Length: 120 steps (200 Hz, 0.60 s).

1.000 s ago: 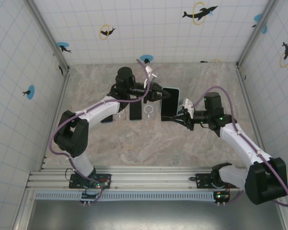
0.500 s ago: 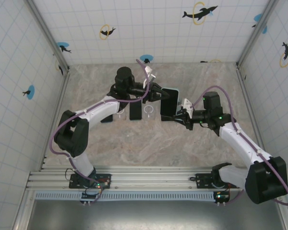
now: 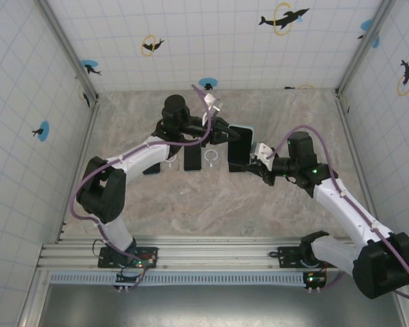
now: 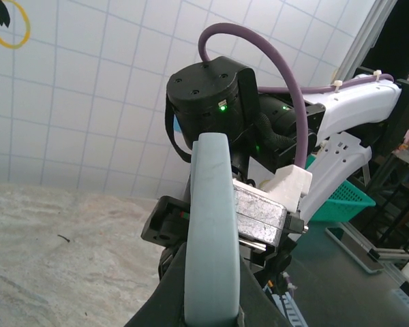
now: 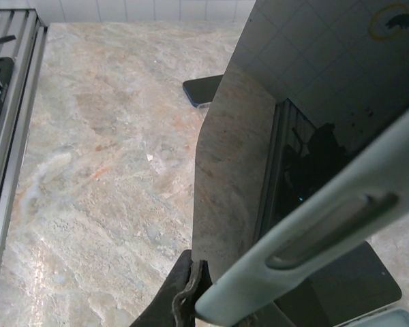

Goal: Take the phone out of the phone case

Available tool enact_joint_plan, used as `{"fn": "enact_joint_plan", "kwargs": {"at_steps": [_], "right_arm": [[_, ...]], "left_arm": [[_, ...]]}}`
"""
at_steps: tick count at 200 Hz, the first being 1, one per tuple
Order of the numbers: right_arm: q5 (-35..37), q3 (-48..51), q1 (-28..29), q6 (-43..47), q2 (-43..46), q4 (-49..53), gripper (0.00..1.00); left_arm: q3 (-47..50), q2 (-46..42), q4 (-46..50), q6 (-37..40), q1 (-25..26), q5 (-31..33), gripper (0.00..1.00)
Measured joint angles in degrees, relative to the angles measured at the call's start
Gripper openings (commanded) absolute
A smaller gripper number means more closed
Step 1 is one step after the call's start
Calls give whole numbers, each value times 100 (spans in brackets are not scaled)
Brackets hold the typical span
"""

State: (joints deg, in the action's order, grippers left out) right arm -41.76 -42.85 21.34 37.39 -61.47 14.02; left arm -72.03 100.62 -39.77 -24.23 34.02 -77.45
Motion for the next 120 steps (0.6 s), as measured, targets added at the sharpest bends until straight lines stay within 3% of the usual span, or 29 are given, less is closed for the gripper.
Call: {"fn": "enact_joint_plan", "kwargs": {"at_steps": [56,120], "right_arm": [[664,0,157,262,103,76,12],[896,15,153,-22,118,-109,14]], "left_arm": [[-11,4,81,-251,7,116,0],[-35,2,81,-605,11,275,0]]}}
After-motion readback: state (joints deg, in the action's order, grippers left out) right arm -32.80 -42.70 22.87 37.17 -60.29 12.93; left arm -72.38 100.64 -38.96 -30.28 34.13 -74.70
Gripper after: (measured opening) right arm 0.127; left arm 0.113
